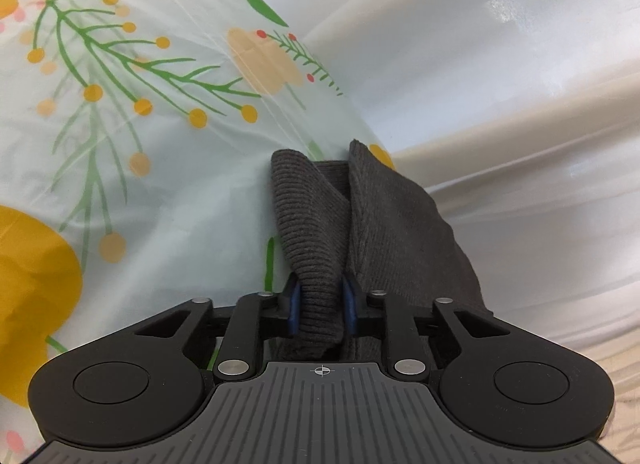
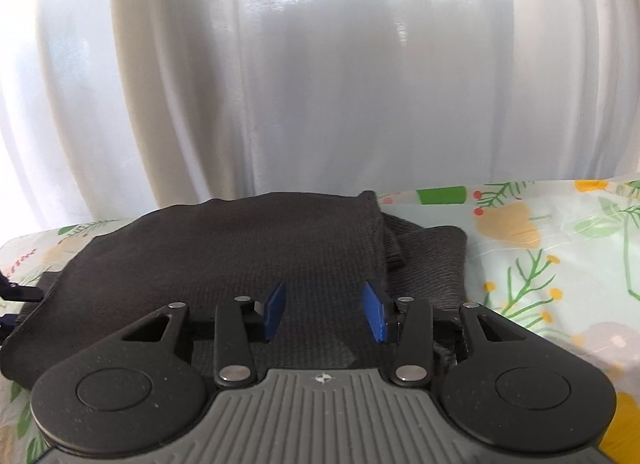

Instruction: Fold small clothes

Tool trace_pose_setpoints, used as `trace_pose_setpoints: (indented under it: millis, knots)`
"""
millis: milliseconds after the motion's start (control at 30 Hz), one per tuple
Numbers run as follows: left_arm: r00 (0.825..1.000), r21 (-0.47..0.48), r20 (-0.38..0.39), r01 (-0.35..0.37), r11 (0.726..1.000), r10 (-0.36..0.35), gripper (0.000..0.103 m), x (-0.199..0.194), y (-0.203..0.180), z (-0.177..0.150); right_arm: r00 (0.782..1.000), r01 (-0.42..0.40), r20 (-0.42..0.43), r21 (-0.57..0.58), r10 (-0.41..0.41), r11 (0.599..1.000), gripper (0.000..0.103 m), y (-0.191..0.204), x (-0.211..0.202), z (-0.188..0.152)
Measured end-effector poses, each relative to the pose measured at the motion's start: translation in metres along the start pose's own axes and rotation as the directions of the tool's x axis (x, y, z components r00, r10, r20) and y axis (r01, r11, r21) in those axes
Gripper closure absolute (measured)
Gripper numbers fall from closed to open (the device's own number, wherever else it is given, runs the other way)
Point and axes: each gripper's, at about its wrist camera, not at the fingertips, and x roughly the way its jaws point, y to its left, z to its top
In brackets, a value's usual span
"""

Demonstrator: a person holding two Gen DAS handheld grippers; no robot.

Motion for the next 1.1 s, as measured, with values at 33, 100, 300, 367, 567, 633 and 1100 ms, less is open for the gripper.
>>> trace_pose_setpoints:
  millis: [33,100,300,367,567,633,1100]
  knots:
    - [1.000,-0.003,-0.001,0.006,1.000,-0.006,0.087,-0.001,0.000,0.001,1.000,-0.022,-0.001,-0.002,0.022,1.000,0.061,0.006,-0.001,-0.001]
    - [0.999,-0.010,0.001,0.032,0.999,-0.032,0.089,-0.004,0.000,0.002,0.999,-0.052,0.004,-0.004,0.052,0.999,0.064,0.016,-0.003,-0.001]
    - [0.994,0.065,0.030,0.104,0.993,-0.106,0.092,-0.020,-0.034,0.000,0.998,-0.061,-0.013,0.001,0.061,0.998,0.082,0.029,0.000,-0.005]
    - [0.990,0.132,0.032,0.132,0.982,-0.137,0.092,-0.024,-0.060,-0.005,0.998,-0.060,-0.014,0.004,0.060,0.998,0.082,0.028,0.000,-0.005]
    - [0.984,0.346,-0.027,0.176,0.922,-0.178,0.092,0.000,-0.138,-0.043,0.999,-0.052,-0.011,0.017,0.052,0.998,0.084,0.025,-0.004,-0.005]
    - [0.988,0.394,-0.058,0.152,0.906,-0.141,0.092,0.021,-0.151,-0.059,0.998,-0.056,-0.014,0.020,0.056,0.998,0.084,0.025,-0.004,-0.005]
    - [0.980,0.474,-0.119,0.196,0.858,-0.158,0.061,-0.006,-0.159,-0.100,0.992,-0.092,-0.079,0.081,0.099,0.992,0.083,0.010,0.004,-0.006]
